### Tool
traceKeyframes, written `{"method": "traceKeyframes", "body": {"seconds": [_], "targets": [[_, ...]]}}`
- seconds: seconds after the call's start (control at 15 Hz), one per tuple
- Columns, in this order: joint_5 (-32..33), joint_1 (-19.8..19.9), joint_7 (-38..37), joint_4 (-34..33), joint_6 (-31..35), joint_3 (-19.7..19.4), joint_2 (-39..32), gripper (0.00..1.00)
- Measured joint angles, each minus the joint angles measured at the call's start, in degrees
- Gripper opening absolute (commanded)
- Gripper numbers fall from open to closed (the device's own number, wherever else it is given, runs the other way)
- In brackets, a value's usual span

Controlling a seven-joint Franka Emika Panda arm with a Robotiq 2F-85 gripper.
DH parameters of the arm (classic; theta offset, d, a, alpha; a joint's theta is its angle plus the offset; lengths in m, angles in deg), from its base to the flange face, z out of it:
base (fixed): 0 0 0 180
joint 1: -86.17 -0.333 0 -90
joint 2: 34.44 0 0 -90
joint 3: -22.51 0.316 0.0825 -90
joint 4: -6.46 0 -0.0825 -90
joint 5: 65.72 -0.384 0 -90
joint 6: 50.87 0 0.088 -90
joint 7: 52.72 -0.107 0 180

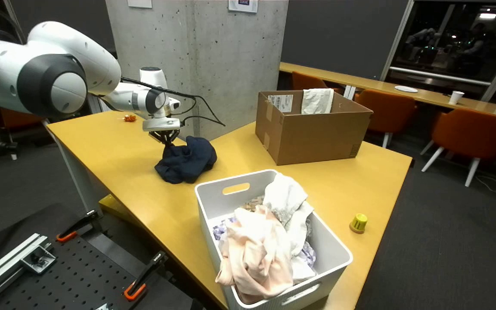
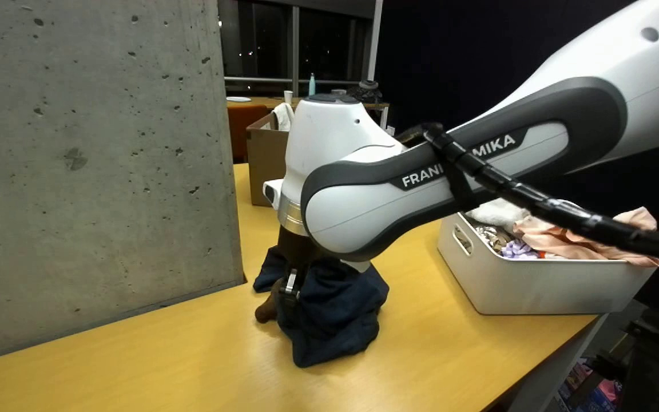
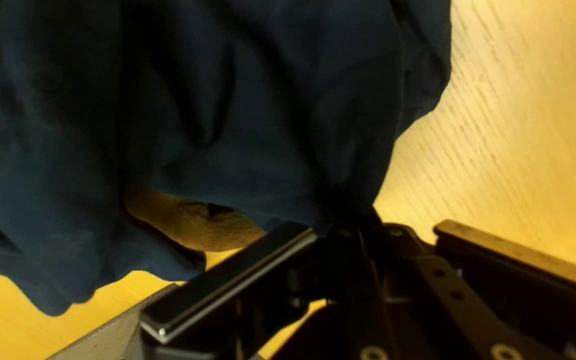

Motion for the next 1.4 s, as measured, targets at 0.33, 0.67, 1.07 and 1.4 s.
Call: {"method": "traceKeyframes", "body": {"seconds": [0.33,0.67,1.07,1.4], "targets": [[0.0,-0.1,2.0,-3.9,0.0,0.1,-2.9,0.65],[0.0,0.5,1.7,-5.0,0.0,-2.9,-1.3,1.00],[0.0,2.6,0.4,-3.0,0.1,-5.3,-1.1,1.00],[0.0,2.7,-1.1,0.9,2.1,-5.9,-1.0,1.00]]}}
